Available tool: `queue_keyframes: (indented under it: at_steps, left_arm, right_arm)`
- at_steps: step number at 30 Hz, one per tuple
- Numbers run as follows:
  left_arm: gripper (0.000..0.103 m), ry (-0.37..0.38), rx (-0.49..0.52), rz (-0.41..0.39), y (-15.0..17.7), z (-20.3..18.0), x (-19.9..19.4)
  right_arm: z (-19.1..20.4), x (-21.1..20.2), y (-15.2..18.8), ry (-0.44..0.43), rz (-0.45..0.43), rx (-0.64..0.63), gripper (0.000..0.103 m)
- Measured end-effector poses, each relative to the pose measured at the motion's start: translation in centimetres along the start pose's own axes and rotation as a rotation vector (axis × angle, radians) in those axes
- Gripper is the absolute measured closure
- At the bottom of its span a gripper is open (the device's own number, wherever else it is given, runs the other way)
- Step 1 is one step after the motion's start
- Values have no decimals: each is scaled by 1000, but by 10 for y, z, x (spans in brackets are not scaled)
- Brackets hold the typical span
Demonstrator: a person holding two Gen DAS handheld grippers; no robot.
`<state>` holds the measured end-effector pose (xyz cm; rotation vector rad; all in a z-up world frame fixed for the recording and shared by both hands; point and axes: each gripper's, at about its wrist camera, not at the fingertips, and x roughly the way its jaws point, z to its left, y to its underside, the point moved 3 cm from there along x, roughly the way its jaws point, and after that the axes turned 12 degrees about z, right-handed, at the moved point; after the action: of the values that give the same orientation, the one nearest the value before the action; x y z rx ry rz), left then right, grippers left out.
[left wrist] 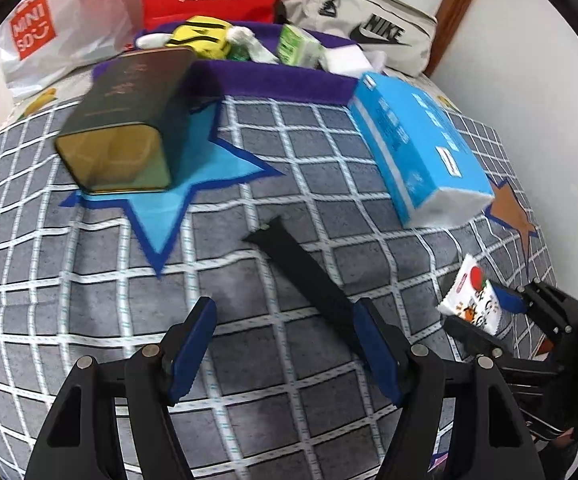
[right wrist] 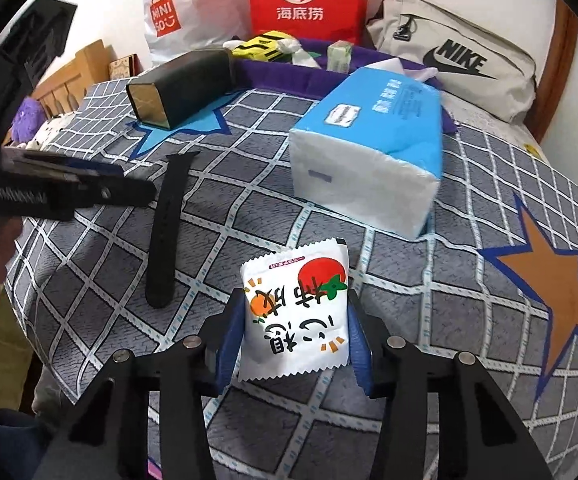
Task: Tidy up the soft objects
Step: 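Grasp the white tomato-print sachet with the right tool while the left tool reaches the black strap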
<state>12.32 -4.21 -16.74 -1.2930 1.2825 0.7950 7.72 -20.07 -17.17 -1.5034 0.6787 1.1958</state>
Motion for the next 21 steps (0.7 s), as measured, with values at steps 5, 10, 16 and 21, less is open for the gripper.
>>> queue_keyframes:
  at_steps: [5, 10, 16, 21]
  left_arm:
    - [20, -54, 36, 20, -4, -23, 15]
    - [13, -189, 96, -9, -4, -38, 26]
    - [12, -195, 53, -1, 6, -10, 16]
    - [13, -209, -19, 9, 13, 21, 7]
  right_arm:
    - [-11, -13, 3, 9, -14, 35, 56]
    - [-22, -16, 3, -11, -22, 97, 56]
    - [-26, -18, 1, -31, -32, 136, 56]
    - [-20, -15, 2, -59, -25, 133, 56]
